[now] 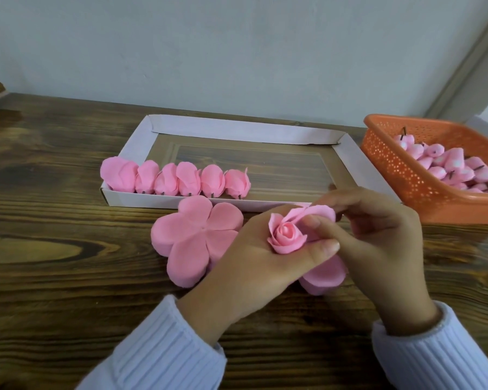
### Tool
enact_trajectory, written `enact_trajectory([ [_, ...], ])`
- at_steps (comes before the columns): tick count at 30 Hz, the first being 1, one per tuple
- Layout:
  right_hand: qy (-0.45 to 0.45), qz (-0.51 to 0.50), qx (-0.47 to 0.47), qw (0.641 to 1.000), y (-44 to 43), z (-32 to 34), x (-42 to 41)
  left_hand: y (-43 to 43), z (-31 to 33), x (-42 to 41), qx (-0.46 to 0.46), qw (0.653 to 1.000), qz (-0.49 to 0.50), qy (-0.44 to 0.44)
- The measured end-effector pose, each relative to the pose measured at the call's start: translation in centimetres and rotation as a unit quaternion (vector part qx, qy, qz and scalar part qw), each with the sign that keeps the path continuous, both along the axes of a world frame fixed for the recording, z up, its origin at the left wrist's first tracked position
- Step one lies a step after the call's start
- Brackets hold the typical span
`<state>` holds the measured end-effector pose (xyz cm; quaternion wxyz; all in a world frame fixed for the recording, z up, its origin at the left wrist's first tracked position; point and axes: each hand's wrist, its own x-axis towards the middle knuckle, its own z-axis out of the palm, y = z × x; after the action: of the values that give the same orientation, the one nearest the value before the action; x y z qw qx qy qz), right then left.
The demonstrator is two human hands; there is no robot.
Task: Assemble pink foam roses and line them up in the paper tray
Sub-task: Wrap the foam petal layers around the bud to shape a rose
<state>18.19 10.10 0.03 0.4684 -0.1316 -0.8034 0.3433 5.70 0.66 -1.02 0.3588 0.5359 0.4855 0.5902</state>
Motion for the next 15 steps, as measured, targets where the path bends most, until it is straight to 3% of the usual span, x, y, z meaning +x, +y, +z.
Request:
enact_trajectory([
  [8, 0.047, 0.006, -0.055, 0.997, -0.36, 0.25, -0.17, 0.07, 0.15, 0.33, -0.022, 0.998, 0.040, -0.044],
  [15, -0.008, 0.051, -0.001, 0.999, -0.50, -0.14, -0.34, 0.34, -0.01, 0.17, -0.057, 0.996, 0.059, -0.043],
])
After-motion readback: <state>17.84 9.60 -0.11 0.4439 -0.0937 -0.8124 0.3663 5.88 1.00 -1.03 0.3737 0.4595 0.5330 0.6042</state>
